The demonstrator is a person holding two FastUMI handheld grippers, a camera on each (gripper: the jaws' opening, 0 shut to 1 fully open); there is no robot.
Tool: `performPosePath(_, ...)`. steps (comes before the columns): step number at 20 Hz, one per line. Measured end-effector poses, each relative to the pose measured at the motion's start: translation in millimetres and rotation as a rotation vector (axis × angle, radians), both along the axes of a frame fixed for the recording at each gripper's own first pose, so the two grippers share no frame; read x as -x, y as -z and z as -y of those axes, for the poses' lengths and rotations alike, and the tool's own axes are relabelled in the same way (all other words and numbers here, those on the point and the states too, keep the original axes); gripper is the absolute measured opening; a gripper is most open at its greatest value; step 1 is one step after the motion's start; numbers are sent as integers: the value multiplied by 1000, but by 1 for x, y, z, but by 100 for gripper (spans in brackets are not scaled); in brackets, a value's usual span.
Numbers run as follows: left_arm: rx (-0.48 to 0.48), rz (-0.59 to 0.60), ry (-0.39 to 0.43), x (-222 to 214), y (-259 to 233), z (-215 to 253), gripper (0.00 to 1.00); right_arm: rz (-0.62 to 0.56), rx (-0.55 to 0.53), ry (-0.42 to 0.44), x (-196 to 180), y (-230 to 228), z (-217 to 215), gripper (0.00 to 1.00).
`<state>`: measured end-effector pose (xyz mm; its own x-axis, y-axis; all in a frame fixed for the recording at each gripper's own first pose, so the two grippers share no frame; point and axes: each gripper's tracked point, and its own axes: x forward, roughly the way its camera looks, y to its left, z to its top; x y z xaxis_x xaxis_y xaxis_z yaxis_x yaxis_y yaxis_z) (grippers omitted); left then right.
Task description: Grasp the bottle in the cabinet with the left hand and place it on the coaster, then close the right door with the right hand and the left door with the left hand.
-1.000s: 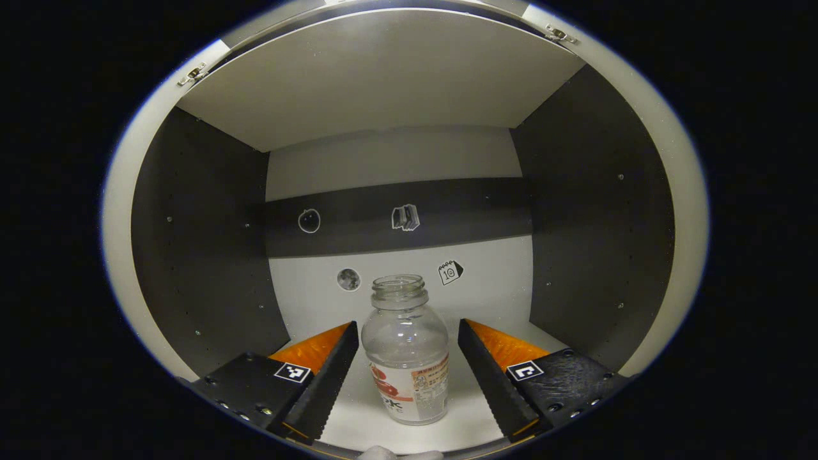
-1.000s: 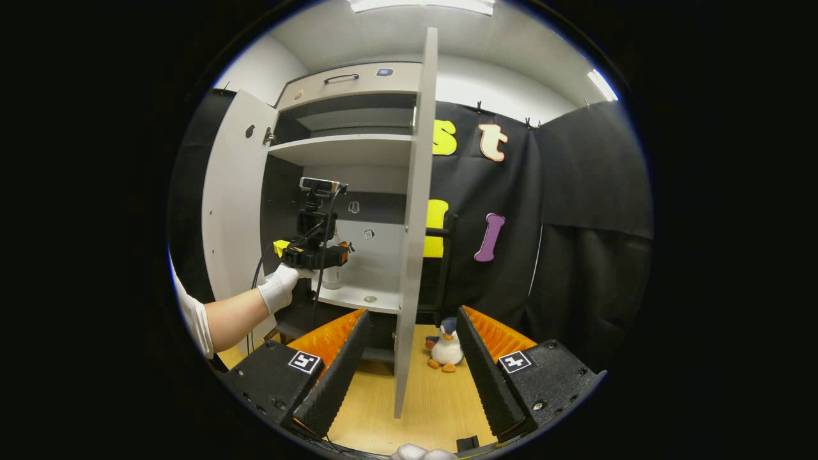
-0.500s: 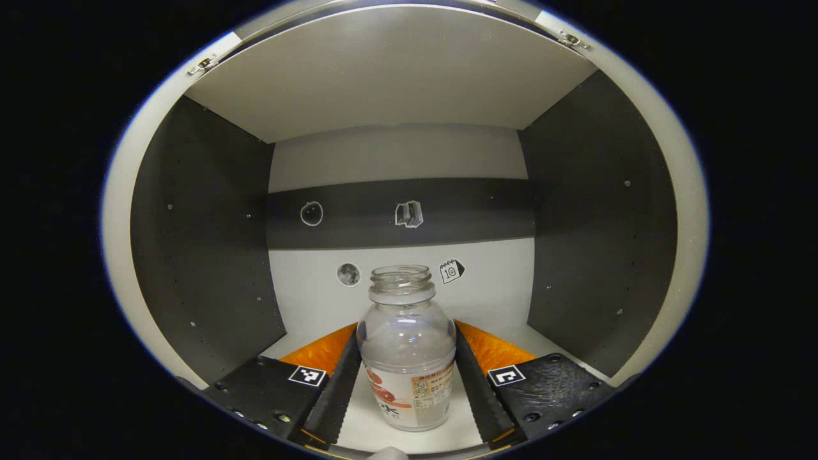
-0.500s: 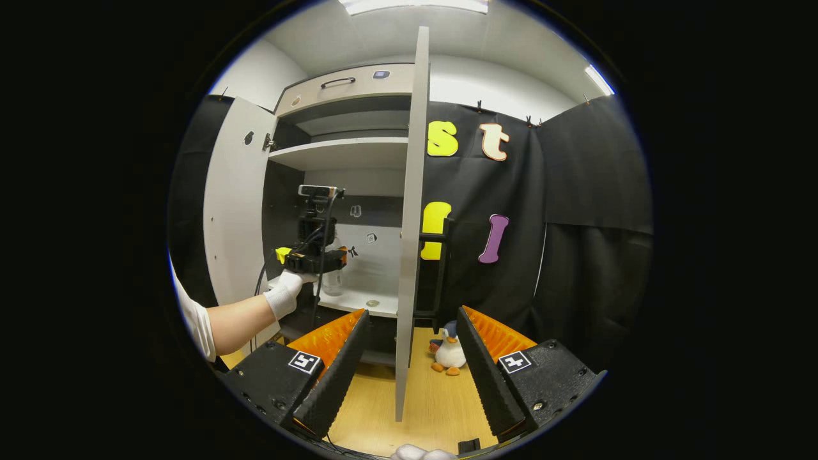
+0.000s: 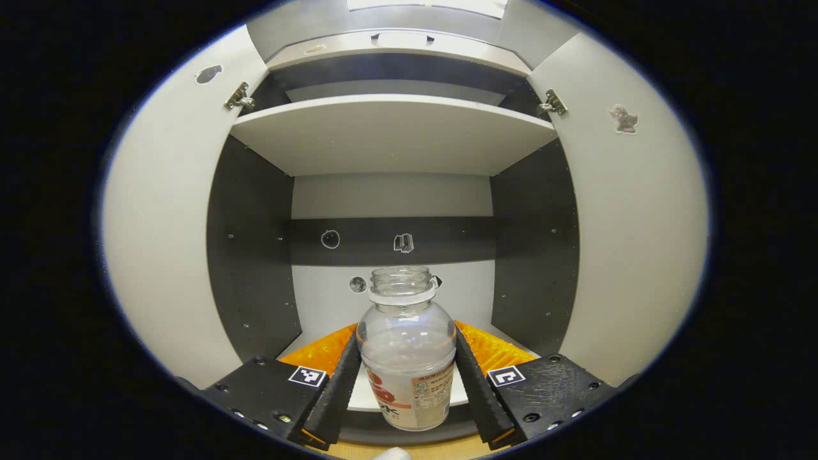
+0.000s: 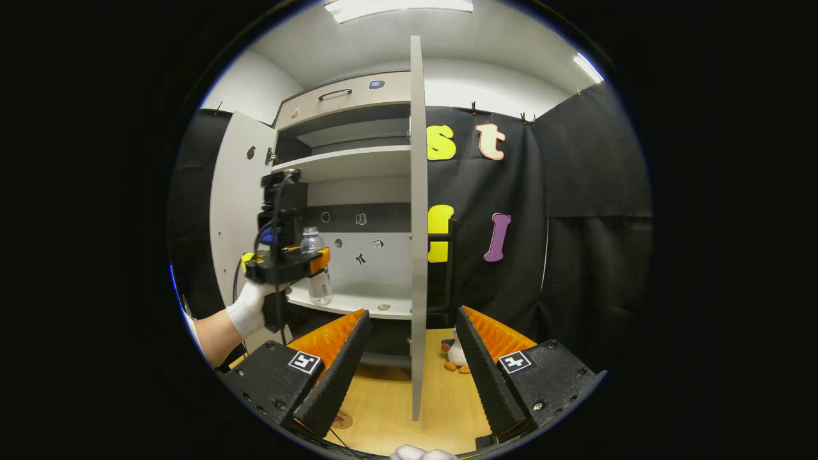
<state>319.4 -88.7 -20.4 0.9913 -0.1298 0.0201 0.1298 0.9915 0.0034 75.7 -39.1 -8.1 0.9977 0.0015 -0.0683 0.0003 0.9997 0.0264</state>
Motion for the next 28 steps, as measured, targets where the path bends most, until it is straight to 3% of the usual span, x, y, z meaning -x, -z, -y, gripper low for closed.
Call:
performPosePath(2,-7,6,-5,30,6,-10,80,-4,-4,4,10,3,-4,84)
performPosePath(6,-5,-4,-4,84,28,-28,76,-18,5,25,30,12,-12,83)
performPosePath(13,5,-41,49,158,97,-26,76,-56,5,94,57,34,-14,84)
performPosePath(15,4,-57,66,171,122,-18,80,-85,15,106,61,42,-8,83)
performPosePath(20,-32,-51,104,189,180,7,76,-185,-5,94,56,65,-1,83)
performPosePath(22,-5,-55,146,195,206,21,77,-220,-10,97,52,72,4,83)
performPosePath(28,-6,-87,206,195,283,42,77,-301,-51,56,47,88,-3,83)
